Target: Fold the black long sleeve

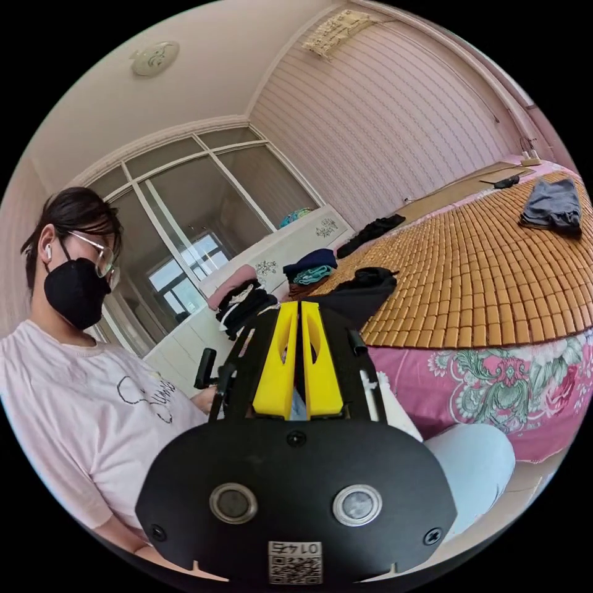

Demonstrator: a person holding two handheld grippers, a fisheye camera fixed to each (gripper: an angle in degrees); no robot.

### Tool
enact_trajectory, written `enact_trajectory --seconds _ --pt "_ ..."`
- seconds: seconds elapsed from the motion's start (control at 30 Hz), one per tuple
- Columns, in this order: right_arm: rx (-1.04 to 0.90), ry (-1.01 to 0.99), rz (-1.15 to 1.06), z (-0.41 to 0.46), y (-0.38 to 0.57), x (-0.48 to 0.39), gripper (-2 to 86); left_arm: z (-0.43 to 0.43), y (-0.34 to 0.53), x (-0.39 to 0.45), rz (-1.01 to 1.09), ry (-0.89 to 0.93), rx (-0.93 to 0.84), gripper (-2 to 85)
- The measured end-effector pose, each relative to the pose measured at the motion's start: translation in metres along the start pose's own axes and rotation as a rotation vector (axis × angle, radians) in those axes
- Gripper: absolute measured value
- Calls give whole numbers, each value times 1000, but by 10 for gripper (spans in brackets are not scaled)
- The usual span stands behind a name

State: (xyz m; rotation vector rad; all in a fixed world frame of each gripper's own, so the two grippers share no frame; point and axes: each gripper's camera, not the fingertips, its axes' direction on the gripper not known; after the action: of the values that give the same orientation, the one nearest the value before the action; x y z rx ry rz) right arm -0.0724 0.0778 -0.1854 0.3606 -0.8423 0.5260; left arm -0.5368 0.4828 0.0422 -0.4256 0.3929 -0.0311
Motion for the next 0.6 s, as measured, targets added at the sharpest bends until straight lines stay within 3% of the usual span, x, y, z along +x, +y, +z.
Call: enact_trajectory --seconds 0.23,0.37,0.43,0.53,0.6 --pt "-50 -96 -318 48 -56 -76 4 -4 7 12 -19 3 14 133" --pt "-74 -83 -361 65 -52 -88 4 7 -23 7 -72 -52 -2 151" --pt "-63 -95 -334 66 -47 -83 4 16 -35 0 -102 -74 -59 121" --pt "-32 -82 -288 54 -41 -73 4 17 -45 -9 -141 51 -148 5" --pt "-15 -51 -267 42 -38 -67 4 -6 -41 -8 -136 168 -65 -4"
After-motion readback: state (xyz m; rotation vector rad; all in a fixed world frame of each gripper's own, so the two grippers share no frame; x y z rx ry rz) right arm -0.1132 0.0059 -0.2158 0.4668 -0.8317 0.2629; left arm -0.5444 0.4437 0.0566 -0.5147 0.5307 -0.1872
